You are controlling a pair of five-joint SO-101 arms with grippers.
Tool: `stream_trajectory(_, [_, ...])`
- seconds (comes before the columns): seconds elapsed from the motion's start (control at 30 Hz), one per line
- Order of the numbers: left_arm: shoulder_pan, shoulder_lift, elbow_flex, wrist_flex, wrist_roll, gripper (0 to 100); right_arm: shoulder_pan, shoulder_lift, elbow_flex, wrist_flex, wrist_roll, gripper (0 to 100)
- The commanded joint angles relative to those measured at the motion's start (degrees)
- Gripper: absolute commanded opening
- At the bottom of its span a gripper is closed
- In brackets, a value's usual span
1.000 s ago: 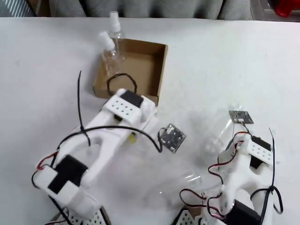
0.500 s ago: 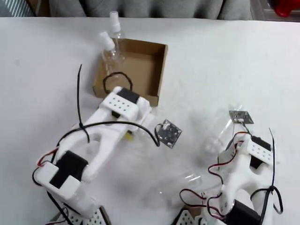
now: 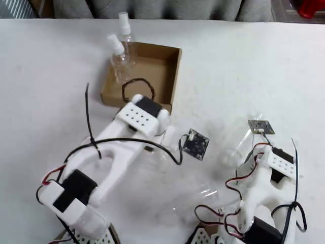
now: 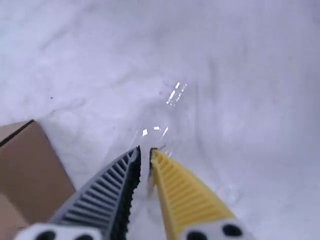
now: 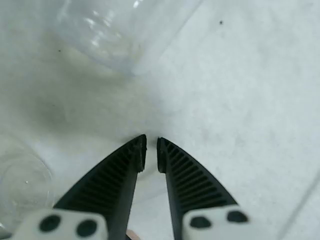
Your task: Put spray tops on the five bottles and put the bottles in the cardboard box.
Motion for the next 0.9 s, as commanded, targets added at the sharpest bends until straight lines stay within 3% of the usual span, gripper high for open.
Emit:
stream_trajectory(0.0, [1.27,1.01,-0.35,0.79,2.55,3,0.13,-0.04,-0.70,-0.57,0.26,1.6])
stream_trajectory(0.27, [0.04,1.10,0.26,0.79,-2.20,3,0.13,0.04,-0.70,-0.57,0.26,1.6])
stream_trajectory(0.5, [-2.68,1.10,0.18,0.70,-2.81,15,0.13,0.13,-0.70,-0.57,0.26,1.6])
stream_trajectory(0.73, [-6.11,1.10,0.26,0.70,-8.79,17,-0.13,0.13,-0.70,-0.57,0.26,1.6])
stream_trajectory(0.87, [-6.20,0.92,0.00,0.70,-9.49,23,-0.31,0.13,-0.70,-0.57,0.26,1.6])
